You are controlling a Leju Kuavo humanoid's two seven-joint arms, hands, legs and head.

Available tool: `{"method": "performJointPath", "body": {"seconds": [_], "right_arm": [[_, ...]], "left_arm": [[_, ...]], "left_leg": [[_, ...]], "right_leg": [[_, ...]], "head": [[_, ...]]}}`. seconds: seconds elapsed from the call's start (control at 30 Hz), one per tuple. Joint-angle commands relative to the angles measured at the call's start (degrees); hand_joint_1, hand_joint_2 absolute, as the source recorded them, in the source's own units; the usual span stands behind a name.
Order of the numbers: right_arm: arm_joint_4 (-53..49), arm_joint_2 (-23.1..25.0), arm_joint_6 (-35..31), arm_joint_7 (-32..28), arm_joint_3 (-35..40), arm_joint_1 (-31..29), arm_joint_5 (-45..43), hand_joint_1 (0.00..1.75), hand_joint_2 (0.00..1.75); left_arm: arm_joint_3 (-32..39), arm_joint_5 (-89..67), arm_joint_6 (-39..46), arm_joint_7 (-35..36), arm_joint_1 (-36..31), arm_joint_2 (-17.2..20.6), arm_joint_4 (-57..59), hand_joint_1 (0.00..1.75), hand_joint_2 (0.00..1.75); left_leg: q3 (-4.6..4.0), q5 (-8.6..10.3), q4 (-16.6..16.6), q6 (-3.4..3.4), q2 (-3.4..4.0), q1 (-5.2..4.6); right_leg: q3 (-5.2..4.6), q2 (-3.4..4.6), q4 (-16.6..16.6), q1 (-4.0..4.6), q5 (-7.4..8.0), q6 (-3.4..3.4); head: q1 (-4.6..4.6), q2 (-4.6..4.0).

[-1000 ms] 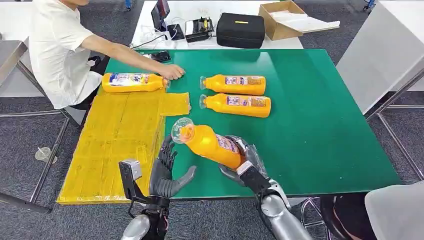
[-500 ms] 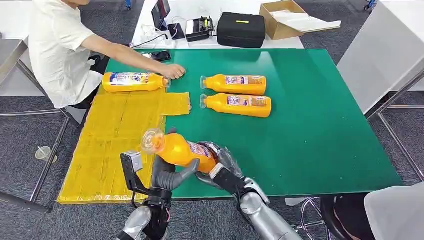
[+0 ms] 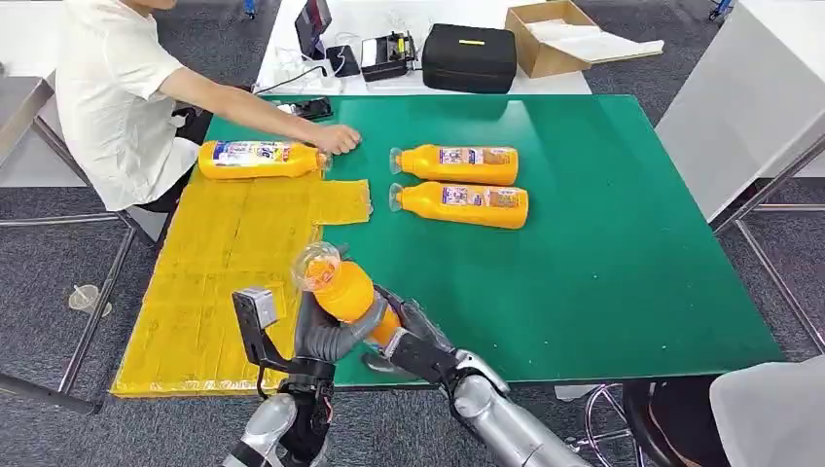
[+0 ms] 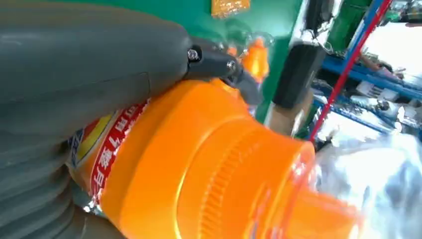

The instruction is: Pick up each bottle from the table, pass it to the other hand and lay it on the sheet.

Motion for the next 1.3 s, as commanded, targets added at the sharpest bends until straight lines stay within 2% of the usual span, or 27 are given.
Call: {"method": "performJointPath", "body": {"seconds": [0.03,0.27,0.3,0.33,0.4,0.43,0.47,0.5,0.53,0.57,0.6,0.8,0.83,0.87,0.9,0.93,0.97,1.03,1.17,1.2,1.27,1.3], "right_arm": [[2.3,0.9,0.6,-0.8,-0.3,-0.3,-4.1,0.00,1.75],[0.4,1.3,1.4,-1.2,-3.0,1.1,-7.8,0.00,1.75],[-0.1,1.3,1.2,-1.1,-4.1,1.7,-8.9,0.00,1.75],[-0.3,1.1,1.1,-0.7,-5.0,2.1,-9.5,0.00,1.75],[-0.8,1.0,-0.7,-0.8,-7.1,3.3,-10.5,0.00,1.75],[-1.6,0.9,-3.1,-1.1,-8.5,4.2,-10.2,0.00,0.00],[-2.5,0.9,-5.6,-1.3,-10.6,5.5,-10.3,0.00,0.00],[-3.8,1.6,-8.3,-1.0,-15.2,7.4,-12.4,0.00,0.00],[-4.2,1.1,-8.3,-1.0,-15.7,7.7,-12.3,0.00,0.00],[-5.5,2.2,-14.9,-0.5,-19.6,8.7,-12.4,0.00,0.00],[-7.2,2.9,-21.3,-2.8,-22.9,9.0,-11.7,0.00,0.00],[-8.6,2.6,-20.5,-2.0,-23.8,8.7,-11.6,0.00,0.00],[-8.5,2.8,-20.5,-2.0,-23.7,8.8,-11.5,0.00,0.00],[-9.1,3.7,-27.7,-4.8,-26.3,8.7,-9.5,0.00,0.00],[-10.9,4.0,-32.0,-7.0,-28.7,8.6,-9.6,0.00,0.00],[-14.4,3.2,-36.8,-7.0,-29.0,8.8,-7.6,0.00,0.00],[-16.3,2.4,-38.5,-7.0,-29.7,8.7,-7.2,0.00,0.00],[-17.9,2.1,-37.7,-7.0,-31.4,8.5,-6.7,0.00,0.00],[-17.7,3.0,-35.7,-7.0,-32.6,8.4,-6.4,0.00,0.00],[-16.0,3.3,-32.8,-6.8,-32.1,7.7,-6.3,0.00,0.00],[-12.8,4.3,-28.6,-7.0,-31.6,6.2,-6.5,0.00,0.00],[-11.9,4.7,-27.9,-7.0,-31.3,5.9,-6.0,0.00,0.00]], "left_arm": [[0.6,1.5,-1.8,0.3,-1.0,0.0,1.1,1.75,1.75],[0.3,1.5,-2.0,0.4,-1.1,0.4,1.4,1.75,1.75],[0.4,1.5,-2.1,0.4,-1.0,0.6,1.0,1.75,1.75],[0.5,1.3,-2.1,0.1,-0.8,0.9,0.4,1.75,1.75],[0.4,-2.4,0.8,-1.8,-1.1,1.8,-0.4,1.75,1.75],[0.2,-7.3,5.0,-4.0,-1.4,2.2,-0.7,1.75,1.75],[0.3,-12.6,9.1,-6.5,-1.8,2.8,-1.0,1.75,1.75],[0.9,-21.6,16.4,-9.8,-2.0,3.4,-1.3,1.75,1.75],[1.5,-21.9,16.4,-9.8,-1.9,3.6,-1.7,1.75,1.75],[1.9,-31.4,24.7,-12.0,-1.9,4.3,-1.4,1.75,1.75],[6.0,-41.7,27.8,-12.5,-0.7,4.0,-1.9,1.75,1.75],[6.5,-41.8,27.4,-12.5,-0.1,4.3,-2.8,1.75,1.75],[6.3,-42.1,27.6,-12.5,-0.1,4.0,-2.6,1.75,1.75],[11.2,-51.1,27.8,-12.5,0.9,1.7,-2.3,1.75,1.75],[14.8,-58.4,27.8,-12.6,1.3,0.6,-2.1,1.75,1.75],[17.1,-63.4,27.8,-12.1,1.1,-0.3,-1.0,1.75,1.75],[17.1,-65.5,27.8,-10.8,0.0,0.3,1.4,1.75,1.75],[13.6,-64.4,27.5,-7.9,-2.9,2.8,7.6,1.75,1.75],[14.6,-66.5,27.8,-8.8,-4.4,2.4,11.7,1.75,1.75],[14.3,-75.5,27.8,-3.7,-6.5,2.9,16.5,1.75,1.75],[12.1,-80.7,27.0,1.7,-11.3,4.6,26.1,1.75,1.75],[12.8,-79.6,25.7,2.5,-13.2,4.4,30.0,1.75,1.75]], "left_leg": [[0.13,-0.06,0.0,-0.01,0.01,0.04],[0.09,-0.04,0.0,-0.01,0.01,0.04],[0.28,-0.15,0.1,-0.02,0.04,0.09],[0.10,-0.03,0.0,0.00,-0.02,0.01],[0.13,-0.06,0.0,0.00,-0.02,0.04],[0.09,-0.03,0.0,0.00,-0.05,0.02],[0.33,-0.17,0.0,-0.01,-0.05,0.08],[0.10,-0.03,0.0,0.00,-0.07,0.01],[0.23,-0.10,0.0,-0.01,-0.10,0.05],[0.15,-0.04,0.0,-0.02,-0.11,0.03],[0.08,-0.01,0.0,-0.02,-0.07,0.01],[0.27,-0.18,0.0,-0.02,0.11,0.05],[0.07,-0.05,0.0,-0.01,0.05,0.02],[0.19,-0.11,0.0,-0.02,0.09,0.05],[0.10,-0.07,0.0,-0.02,0.07,0.03],[0.06,-0.06,0.0,-0.01,0.05,0.03],[0.02,-0.03,0.0,0.00,0.08,0.01],[0.13,-0.11,0.1,0.00,0.00,0.03],[0.11,0.02,0.0,-0.01,0.04,0.00],[0.20,-0.01,0.0,-0.02,0.05,0.02],[0.11,0.06,-0.1,-0.03,-0.06,-0.01],[0.29,0.00,0.0,-0.05,-0.08,0.06]], "right_leg": [[0.15,-0.06,0.0,0.07,-0.06,-0.15],[0.10,-0.05,0.0,0.07,-0.04,-0.14],[0.31,-0.10,0.0,0.15,-0.14,-0.30],[0.11,-0.09,0.0,0.04,-0.05,-0.15],[0.15,-0.10,0.0,0.07,-0.07,-0.17],[0.12,-0.11,0.0,0.05,-0.05,-0.14],[0.40,-0.20,0.0,0.15,-0.19,-0.33],[0.13,-0.14,0.0,0.04,-0.07,-0.15],[0.29,-0.21,0.0,0.09,-0.14,-0.25],[0.20,-0.20,0.0,0.07,-0.09,-0.20],[0.10,-0.14,0.0,0.04,-0.06,-0.15],[0.29,-0.02,0.0,0.11,-0.15,-0.31],[0.09,-0.02,0.0,0.05,-0.03,-0.15],[0.21,-0.02,0.0,0.10,-0.08,-0.24],[0.11,-0.03,0.0,0.06,-0.06,-0.19],[0.08,-0.04,0.0,0.06,-0.05,-0.18],[0.01,0.00,0.0,0.03,-0.03,-0.14],[0.18,-0.13,0.1,0.08,-0.14,-0.26],[0.11,-0.05,0.0,0.02,-0.02,-0.14],[0.21,-0.08,0.0,0.06,-0.04,-0.23],[0.12,-0.15,0.0,0.02,-0.01,-0.14],[0.33,-0.24,0.0,0.11,-0.08,-0.34]], "head": [[0.00,0.00],[0.00,0.00],[0.00,0.00],[0.00,0.00],[0.00,0.00],[0.00,0.00],[0.02,0.00],[0.00,0.00],[0.02,0.00],[0.00,0.00],[0.00,0.00],[0.00,0.00],[0.00,0.00],[0.00,0.00],[0.00,0.00],[0.00,0.00],[0.00,0.00],[0.00,0.00],[0.02,0.00],[0.02,0.00],[0.00,0.00],[0.00,0.00]]}}
